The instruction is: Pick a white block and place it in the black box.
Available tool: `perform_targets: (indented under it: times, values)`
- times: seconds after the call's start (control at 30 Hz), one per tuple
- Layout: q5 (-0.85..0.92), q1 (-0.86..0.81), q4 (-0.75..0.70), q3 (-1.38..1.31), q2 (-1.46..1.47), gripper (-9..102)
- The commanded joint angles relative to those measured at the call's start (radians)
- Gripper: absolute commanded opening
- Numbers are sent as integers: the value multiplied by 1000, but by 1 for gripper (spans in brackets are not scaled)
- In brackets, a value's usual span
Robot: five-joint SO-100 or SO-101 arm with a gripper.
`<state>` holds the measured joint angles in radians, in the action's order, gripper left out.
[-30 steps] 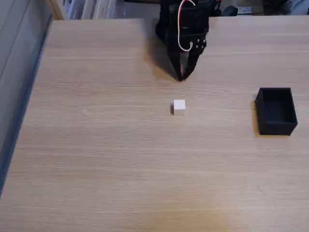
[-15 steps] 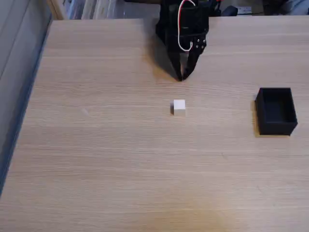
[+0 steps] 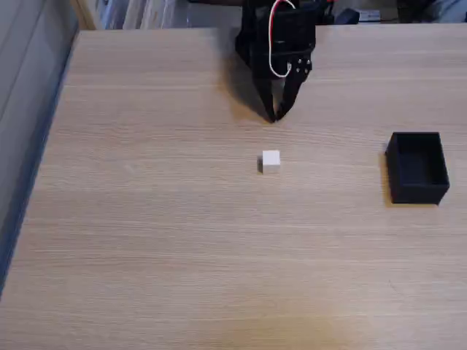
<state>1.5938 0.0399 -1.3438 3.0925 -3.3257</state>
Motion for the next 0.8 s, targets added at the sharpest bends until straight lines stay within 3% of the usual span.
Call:
perform_targets:
  times: [0.0, 0.5, 0.77]
  values:
    - [-5, 3, -3, 15, -6, 0]
    - [15, -21, 23, -38, 51, 0]
    - [31, -26, 167, -190, 304, 0]
